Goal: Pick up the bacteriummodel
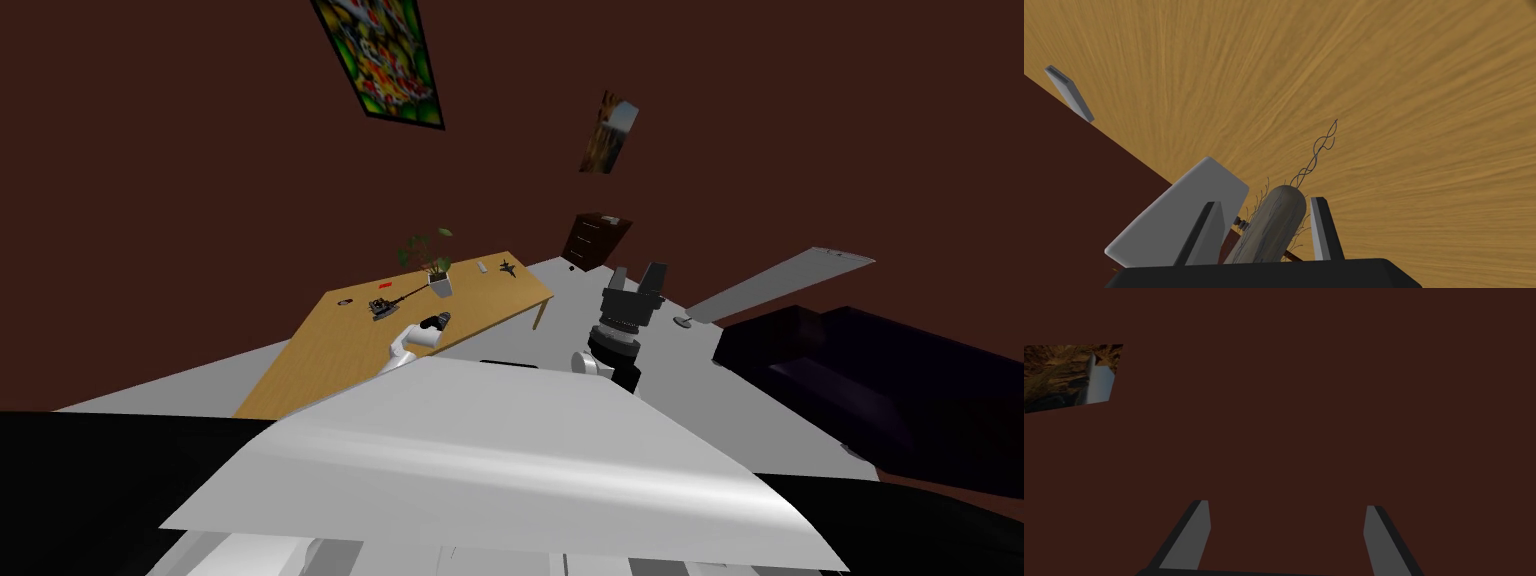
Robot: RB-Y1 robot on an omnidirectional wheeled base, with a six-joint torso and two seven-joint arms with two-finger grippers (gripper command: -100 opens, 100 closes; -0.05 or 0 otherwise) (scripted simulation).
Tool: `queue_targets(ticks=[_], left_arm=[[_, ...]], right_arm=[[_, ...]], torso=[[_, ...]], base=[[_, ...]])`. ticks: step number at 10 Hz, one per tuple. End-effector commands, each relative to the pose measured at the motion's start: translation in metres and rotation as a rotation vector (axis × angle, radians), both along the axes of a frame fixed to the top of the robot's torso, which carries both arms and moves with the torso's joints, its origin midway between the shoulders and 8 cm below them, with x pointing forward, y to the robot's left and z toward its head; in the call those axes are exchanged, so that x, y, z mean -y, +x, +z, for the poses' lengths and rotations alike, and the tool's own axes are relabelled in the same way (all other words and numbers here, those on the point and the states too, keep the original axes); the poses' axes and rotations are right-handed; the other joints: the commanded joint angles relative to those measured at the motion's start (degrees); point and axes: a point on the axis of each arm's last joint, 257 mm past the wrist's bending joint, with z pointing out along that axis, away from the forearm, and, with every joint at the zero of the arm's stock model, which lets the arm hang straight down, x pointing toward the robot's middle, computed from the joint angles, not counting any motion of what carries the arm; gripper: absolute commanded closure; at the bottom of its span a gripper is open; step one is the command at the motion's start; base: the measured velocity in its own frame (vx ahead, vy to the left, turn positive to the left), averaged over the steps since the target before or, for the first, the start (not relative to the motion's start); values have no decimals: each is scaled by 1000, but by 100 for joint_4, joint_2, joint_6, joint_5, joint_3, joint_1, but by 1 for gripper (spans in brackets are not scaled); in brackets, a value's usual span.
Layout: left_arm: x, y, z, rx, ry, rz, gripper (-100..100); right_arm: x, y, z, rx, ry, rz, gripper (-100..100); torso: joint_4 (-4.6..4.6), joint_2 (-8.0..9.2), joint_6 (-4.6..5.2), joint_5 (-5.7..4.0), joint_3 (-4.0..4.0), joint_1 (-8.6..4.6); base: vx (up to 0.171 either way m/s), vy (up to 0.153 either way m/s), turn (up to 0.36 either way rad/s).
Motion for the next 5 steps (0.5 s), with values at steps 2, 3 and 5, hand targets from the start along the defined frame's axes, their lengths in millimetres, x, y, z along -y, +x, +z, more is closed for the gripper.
queue_targets(ticks=[2,3,5], left_arm=[[2,1,10,2,0,-6,100],[3,2,13,2,0,-8,100],[2,1,12,3,1,-7,0]], right_arm=[[0,0,0,0,0,0,0],[0,0,0,0,0,0,0],[0,0,0,0,0,0,0]], torso=[[2,10,-1,-2,6,-6],[5,20,-1,-3,12,-10],[4,14,-1,-2,9,-6]], base=[[-40,-19,24],[-47,-20,18],[-10,-4,2]])
